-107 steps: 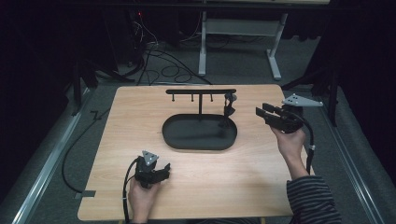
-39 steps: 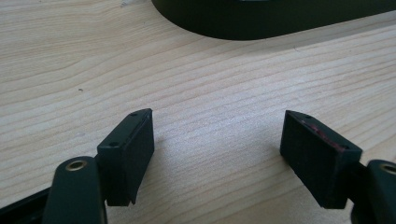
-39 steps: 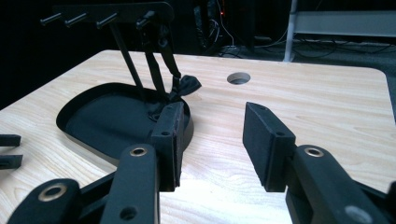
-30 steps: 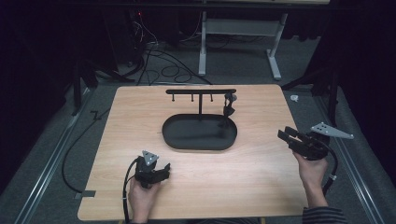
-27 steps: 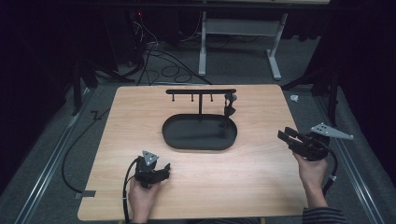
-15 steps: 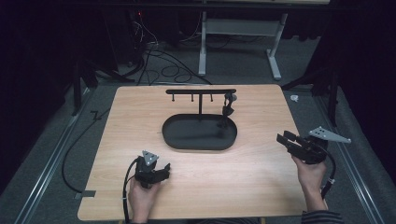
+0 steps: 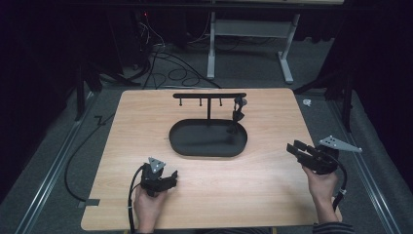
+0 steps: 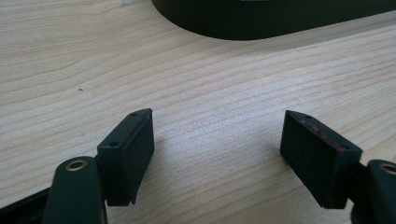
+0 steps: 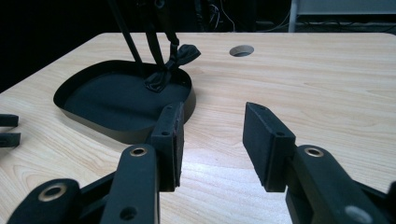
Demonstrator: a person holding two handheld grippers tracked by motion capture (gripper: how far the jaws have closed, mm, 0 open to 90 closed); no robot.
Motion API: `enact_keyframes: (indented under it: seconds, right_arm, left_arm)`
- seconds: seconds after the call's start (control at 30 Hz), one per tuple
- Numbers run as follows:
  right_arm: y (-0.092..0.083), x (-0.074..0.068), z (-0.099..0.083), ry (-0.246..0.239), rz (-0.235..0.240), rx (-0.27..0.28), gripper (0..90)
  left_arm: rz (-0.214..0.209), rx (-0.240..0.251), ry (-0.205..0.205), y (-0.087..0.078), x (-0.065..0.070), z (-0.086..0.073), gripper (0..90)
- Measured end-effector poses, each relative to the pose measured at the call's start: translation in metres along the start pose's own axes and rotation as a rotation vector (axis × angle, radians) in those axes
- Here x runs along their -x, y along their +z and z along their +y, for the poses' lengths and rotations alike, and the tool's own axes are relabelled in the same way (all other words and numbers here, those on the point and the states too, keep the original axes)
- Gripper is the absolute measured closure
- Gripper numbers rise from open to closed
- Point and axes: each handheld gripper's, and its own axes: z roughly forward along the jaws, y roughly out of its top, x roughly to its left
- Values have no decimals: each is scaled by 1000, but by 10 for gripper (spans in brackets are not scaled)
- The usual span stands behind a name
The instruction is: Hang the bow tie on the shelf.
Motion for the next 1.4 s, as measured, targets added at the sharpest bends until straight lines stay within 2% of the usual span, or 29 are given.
enact_keyframes:
  seconds: [0.93, 1.4]
  right_arm:
    - [14, 0, -14, 12, -2, -32, 603]
    - [28, 0, -25, 18, -8, -70, 604]
  left_arm:
    - [0, 0, 1, 0, 0, 0, 268]
    - [0, 0, 1, 0, 0, 0, 267]
